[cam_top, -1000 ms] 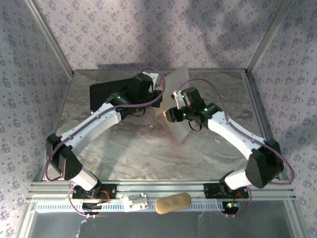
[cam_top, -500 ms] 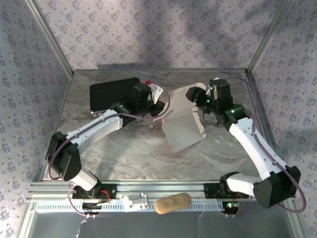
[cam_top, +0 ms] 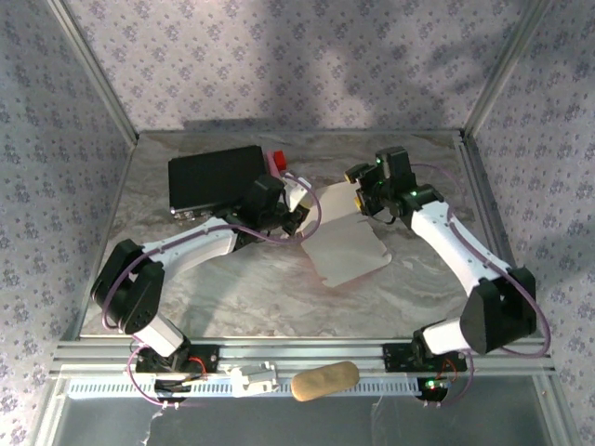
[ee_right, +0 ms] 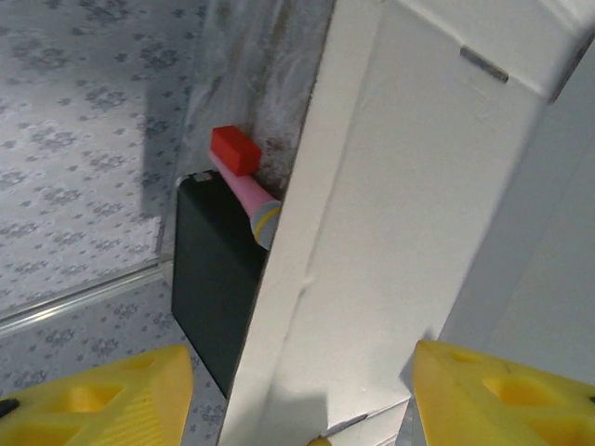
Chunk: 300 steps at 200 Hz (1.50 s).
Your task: Fold the paper box
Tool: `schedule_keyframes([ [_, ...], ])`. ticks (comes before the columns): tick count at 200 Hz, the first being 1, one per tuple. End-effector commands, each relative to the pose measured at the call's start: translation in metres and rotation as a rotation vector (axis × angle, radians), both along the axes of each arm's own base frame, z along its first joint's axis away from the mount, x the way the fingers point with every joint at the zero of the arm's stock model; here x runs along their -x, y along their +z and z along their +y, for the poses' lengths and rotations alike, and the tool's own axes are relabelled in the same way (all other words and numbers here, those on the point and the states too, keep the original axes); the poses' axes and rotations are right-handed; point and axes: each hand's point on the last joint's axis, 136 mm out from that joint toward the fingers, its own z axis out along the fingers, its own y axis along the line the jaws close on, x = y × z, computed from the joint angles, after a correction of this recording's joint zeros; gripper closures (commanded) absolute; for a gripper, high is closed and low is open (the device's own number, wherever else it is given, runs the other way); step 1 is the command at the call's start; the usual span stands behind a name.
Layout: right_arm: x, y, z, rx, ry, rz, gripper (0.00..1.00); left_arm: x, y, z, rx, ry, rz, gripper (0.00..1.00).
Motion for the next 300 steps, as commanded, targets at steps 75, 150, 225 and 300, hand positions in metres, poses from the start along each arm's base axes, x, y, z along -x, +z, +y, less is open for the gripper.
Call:
schedule_keyframes([
  [75, -0.032, -0.013, 0.021, -0.204, 0.031, 0.007, 0.57, -0.006, -0.010, -0.012, 0.019, -0.061, -0.073, 1.00],
  [150, -0.030, -0.018, 0.014, -0.258, 0.014, -0.001, 0.77, -0.012, -0.015, -0.011, 0.030, -0.050, -0.066, 1.00],
  [225, -0.020, -0.036, -0.001, -0.234, -0.070, 0.018, 1.00, -0.001, 0.005, 0.003, 0.153, 0.050, 0.024, 0.73],
  [300, -0.008, -0.050, -0.015, -0.183, -0.132, 0.009, 1.00, -0.003, -0.038, 0.054, 0.239, 0.242, 0.322, 0.76],
])
